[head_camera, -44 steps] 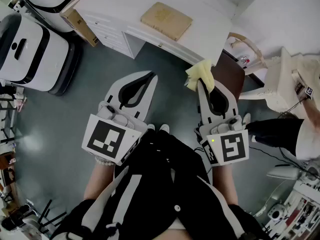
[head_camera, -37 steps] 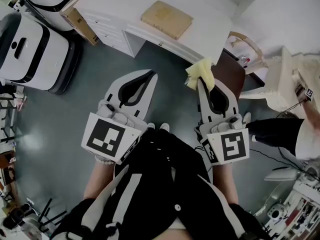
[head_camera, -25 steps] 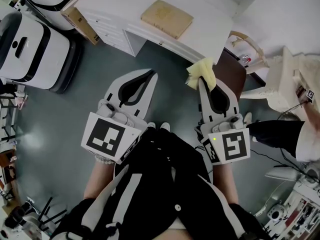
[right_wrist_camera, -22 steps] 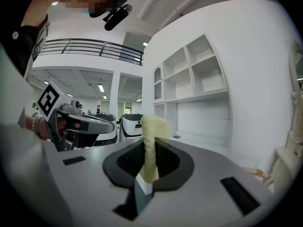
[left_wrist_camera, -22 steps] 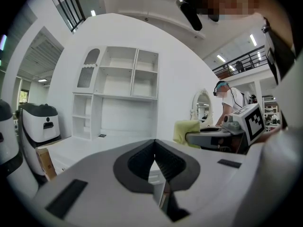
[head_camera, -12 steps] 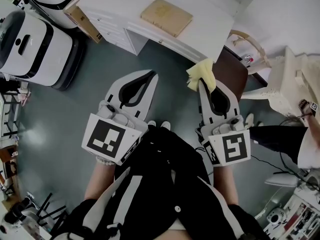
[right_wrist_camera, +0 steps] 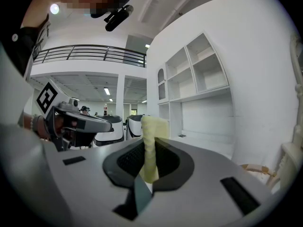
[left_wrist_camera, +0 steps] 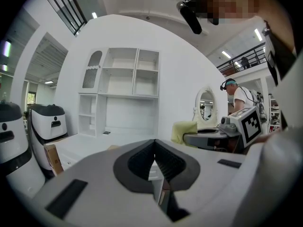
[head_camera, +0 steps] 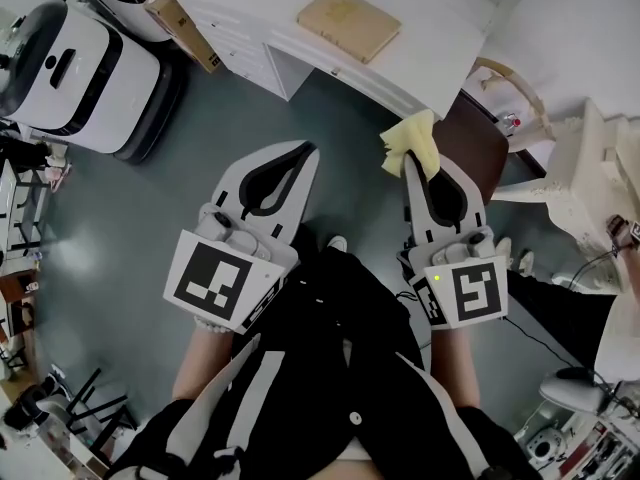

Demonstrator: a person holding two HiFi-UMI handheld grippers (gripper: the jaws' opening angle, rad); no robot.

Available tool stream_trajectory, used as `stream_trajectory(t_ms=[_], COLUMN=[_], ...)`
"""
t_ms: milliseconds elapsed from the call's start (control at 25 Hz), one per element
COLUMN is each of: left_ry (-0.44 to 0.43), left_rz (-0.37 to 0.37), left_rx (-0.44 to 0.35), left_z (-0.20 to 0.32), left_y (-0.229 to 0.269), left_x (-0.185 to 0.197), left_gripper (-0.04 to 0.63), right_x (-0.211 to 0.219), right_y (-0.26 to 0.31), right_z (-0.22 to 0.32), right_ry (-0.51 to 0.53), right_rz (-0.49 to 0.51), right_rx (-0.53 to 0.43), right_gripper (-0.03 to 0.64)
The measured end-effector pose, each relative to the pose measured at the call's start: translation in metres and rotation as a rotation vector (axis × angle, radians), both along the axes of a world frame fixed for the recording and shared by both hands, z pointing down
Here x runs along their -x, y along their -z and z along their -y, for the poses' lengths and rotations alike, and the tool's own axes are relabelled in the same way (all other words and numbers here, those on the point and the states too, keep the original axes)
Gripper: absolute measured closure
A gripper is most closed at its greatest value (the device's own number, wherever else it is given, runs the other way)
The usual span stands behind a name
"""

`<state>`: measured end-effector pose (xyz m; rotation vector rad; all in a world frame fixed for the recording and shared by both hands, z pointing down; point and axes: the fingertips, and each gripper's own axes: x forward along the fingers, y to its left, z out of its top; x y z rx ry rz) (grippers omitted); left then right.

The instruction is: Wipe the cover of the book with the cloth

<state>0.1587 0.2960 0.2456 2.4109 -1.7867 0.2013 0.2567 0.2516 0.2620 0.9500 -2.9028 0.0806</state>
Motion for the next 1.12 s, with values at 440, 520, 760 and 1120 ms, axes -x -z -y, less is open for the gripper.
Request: stream_trajectory(t_ms=[440, 520, 760, 1120], left_ry=[-0.047, -0.064, -0.128, -0.216], left_rz=[0.001, -0.003, -0.012, -0.001], left_rx=[-0.033, -0.039, -0.033, -0.032], left_z=[0.017, 0.025, 0.054, 0.084], left_y=[0.006, 0.008, 0.007, 0.012], left_x=[0.029, 0.042, 0.089, 0.166], left_gripper=[0.594, 0.594, 0.594, 0.594], right_x=[0.015, 0.024, 0.064, 0.142], right_y=[0.001, 0.002, 0.004, 0.010], right_z=[0.014, 0.020, 0.044, 0.064], right_ry=[-0.083, -0.112, -0.187, -0.268], right_rz=[-0.006, -0.008, -0.016, -0.016], right_rx=[-0.011, -0.012, 0.001, 0.003], right_gripper=[0.580, 0.580, 0.581, 0.581])
